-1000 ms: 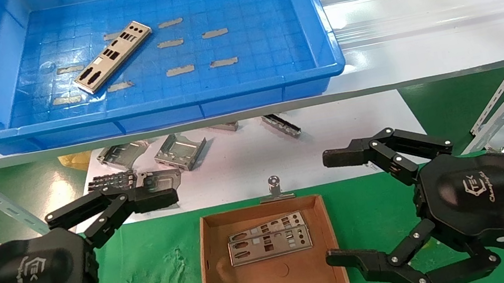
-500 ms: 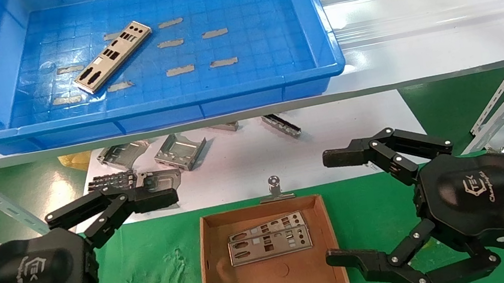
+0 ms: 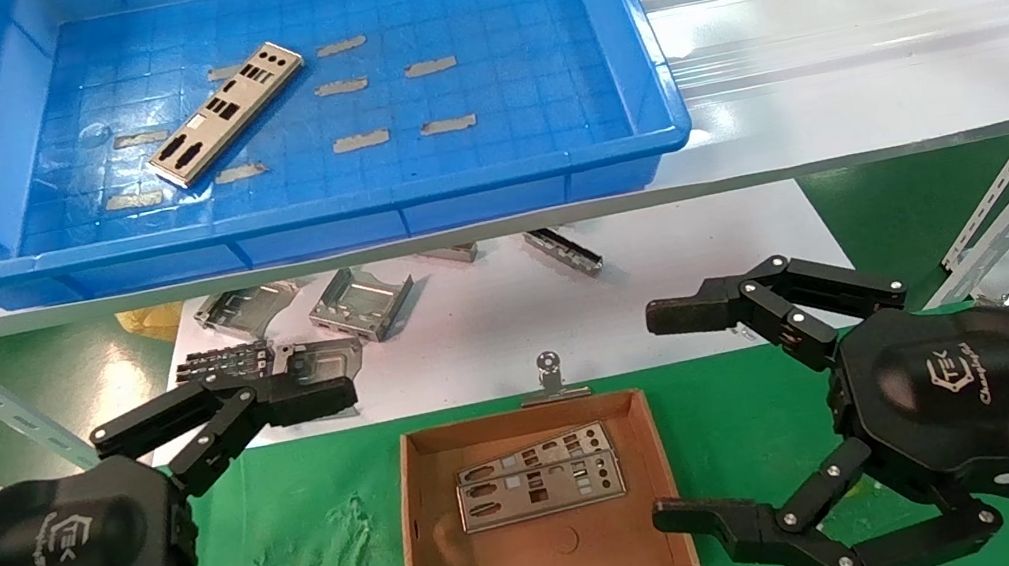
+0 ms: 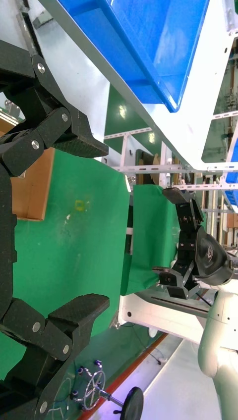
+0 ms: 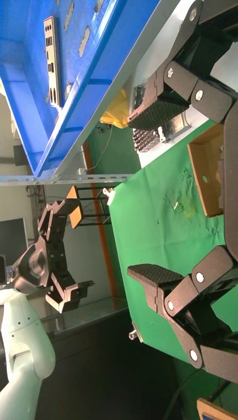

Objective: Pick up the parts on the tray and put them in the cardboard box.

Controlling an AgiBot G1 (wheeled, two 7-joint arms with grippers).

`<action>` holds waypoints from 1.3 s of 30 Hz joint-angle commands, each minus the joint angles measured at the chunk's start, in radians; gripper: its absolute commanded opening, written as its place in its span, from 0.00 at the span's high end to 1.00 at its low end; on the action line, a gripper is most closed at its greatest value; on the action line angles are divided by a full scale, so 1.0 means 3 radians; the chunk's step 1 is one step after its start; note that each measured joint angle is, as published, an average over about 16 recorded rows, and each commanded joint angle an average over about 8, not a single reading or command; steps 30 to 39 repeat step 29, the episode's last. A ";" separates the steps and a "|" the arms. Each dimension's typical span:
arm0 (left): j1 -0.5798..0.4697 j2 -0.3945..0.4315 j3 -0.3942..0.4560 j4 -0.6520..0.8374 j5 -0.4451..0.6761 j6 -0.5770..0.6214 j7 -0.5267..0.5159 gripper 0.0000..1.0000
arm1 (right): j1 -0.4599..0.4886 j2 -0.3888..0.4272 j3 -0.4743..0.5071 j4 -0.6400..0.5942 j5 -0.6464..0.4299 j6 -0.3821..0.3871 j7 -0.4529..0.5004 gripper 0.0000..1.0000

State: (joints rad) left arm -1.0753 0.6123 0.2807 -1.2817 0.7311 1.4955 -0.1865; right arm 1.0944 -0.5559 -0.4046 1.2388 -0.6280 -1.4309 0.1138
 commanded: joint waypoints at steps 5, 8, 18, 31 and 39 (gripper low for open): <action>0.0000 0.0000 0.0000 0.0000 0.0000 0.0000 0.0000 0.00 | 0.0000 0.0000 0.0000 0.0000 0.0000 0.0000 0.0000 0.00; 0.0000 0.0000 0.0000 0.0000 0.0000 0.0000 0.0000 0.00 | 0.0000 0.0000 0.0000 0.0000 0.0000 0.0000 0.0000 0.00; 0.0000 0.0000 0.0000 0.0000 0.0000 0.0000 0.0000 0.00 | 0.0000 0.0000 0.0000 0.0000 0.0000 0.0000 0.0000 0.00; 0.0000 0.0000 0.0000 0.0000 0.0000 0.0000 0.0000 0.00 | 0.0000 0.0000 0.0000 0.0000 0.0000 0.0000 0.0000 0.00; 0.0000 0.0000 0.0000 0.0000 0.0000 0.0000 0.0000 0.00 | 0.0000 0.0000 0.0000 0.0000 0.0000 0.0000 0.0000 0.00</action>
